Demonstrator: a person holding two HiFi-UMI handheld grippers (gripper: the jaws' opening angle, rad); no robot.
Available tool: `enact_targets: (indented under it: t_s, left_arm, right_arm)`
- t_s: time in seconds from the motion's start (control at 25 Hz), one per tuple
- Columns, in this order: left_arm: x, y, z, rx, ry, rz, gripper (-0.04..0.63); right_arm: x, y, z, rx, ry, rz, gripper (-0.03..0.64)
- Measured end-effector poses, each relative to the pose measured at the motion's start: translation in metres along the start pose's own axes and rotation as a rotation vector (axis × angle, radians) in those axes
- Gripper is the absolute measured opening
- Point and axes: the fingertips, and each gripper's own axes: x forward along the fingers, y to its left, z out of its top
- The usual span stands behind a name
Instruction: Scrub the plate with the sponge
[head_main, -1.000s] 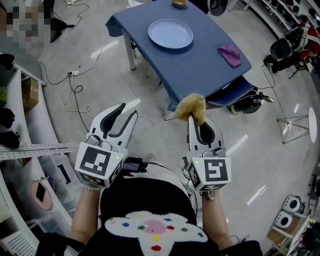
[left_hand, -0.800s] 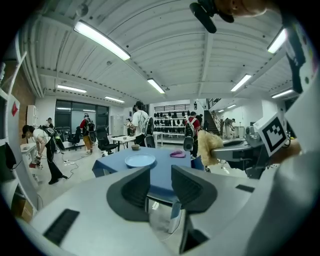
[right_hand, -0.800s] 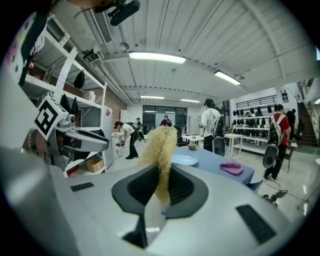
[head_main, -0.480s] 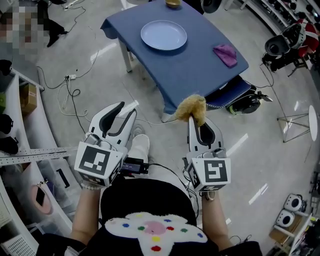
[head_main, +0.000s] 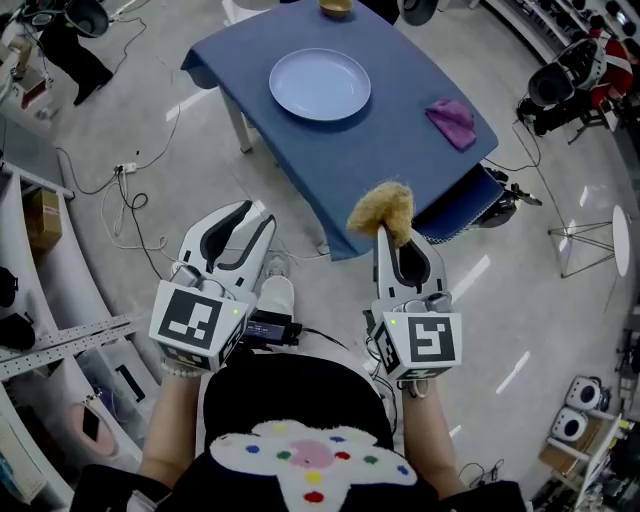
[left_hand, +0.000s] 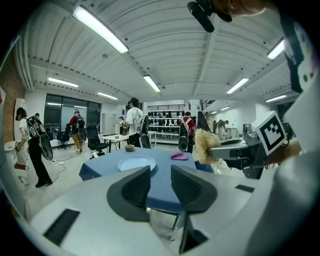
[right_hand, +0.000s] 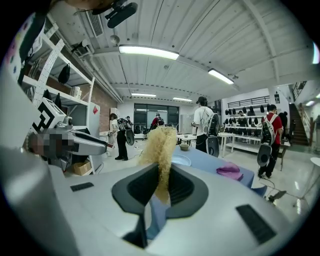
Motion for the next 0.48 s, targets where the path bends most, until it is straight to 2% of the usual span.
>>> enact_targets:
  t_s: [0.48]
  left_arm:
    - [0.094, 0.080, 0.023, -0.007, 0.028, -0.089, 0.129]
  right_arm:
    - [0.106, -0.028, 0.031, 0.001, 0.028, -0.086, 0.044]
